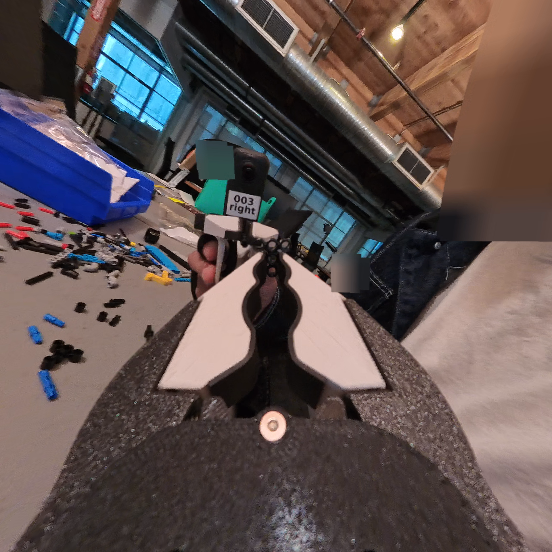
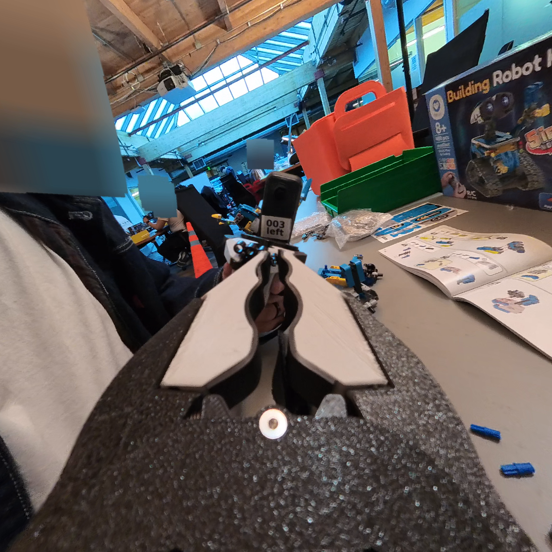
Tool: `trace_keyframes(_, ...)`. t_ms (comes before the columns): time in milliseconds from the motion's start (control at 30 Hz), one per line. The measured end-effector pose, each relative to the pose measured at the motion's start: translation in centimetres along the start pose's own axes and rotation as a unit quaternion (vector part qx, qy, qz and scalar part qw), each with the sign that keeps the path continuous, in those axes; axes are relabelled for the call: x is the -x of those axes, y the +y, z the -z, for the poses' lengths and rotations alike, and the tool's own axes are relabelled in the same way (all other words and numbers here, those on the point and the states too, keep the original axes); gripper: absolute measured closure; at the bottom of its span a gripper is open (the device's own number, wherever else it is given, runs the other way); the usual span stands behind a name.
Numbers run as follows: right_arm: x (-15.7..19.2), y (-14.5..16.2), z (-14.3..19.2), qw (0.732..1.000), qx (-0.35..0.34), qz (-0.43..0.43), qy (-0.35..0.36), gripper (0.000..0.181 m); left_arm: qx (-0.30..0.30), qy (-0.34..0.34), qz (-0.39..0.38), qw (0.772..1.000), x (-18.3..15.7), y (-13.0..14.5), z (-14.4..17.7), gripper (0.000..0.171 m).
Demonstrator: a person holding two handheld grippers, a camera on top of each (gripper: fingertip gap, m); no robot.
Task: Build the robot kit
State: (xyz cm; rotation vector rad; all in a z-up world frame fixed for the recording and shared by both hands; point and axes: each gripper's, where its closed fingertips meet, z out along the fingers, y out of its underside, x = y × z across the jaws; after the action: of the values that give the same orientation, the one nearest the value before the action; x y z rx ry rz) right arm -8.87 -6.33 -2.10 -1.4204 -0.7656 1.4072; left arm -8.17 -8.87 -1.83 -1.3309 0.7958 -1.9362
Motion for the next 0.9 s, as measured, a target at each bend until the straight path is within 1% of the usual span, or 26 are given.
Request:
trace_keyframes(33,0.1,0.2,-0.1,1.0,0.007,0.005,-0.001,0.178,0.001,0.003,0.0,1.0,-0.1,0.1,-0.1,0.166)
trace_keyframes(200,0.4,-0.5,0.1,1.0,-0.014,0.015,0.003,0.178,-0.013,-0.001,0.013,1.0,0.4,-0.4,0.2,0.166)
trace_keyframes(267,0.5,0.0,-0.2,0.999,0.003,0.031,0.007,0.178,-0.015,0.0,0.015,1.0,0.4,-0.4,0.2,0.166)
trace_keyframes(400,0.4,-0.1,-0.3,0.999,-0.002,0.031,0.012,0.179,-0.011,0.001,0.023,1.0,0.5,-0.2,0.2,0.166)
trace_keyframes(567,0.5,0.0,-0.4,0.998,-0.001,0.063,0.024,0.178,-0.01,0.012,0.04,0.999,0.3,-0.1,0.3,0.166)
trace_keyframes(667,0.8,-0.1,-0.5,0.999,-0.023,0.026,0.008,0.178,-0.007,0.014,0.033,0.999,0.1,-0.1,0.3,0.167)
trace_keyframes(733,0.4,0.2,-0.4,0.999,-0.019,0.036,0.025,0.178,-0.006,0.006,0.041,0.999,0.5,0.1,0.3,0.167)
trace_keyframes(800,0.5,0.2,-0.4,0.999,-0.023,0.028,0.021,0.178,-0.004,0.007,0.043,0.999,0.5,0.1,0.3,0.167)
trace_keyframes(900,0.2,0.7,-0.3,0.999,-0.007,0.028,0.025,0.178,0.008,-0.005,0.038,0.999,0.8,0.5,0.4,0.166)
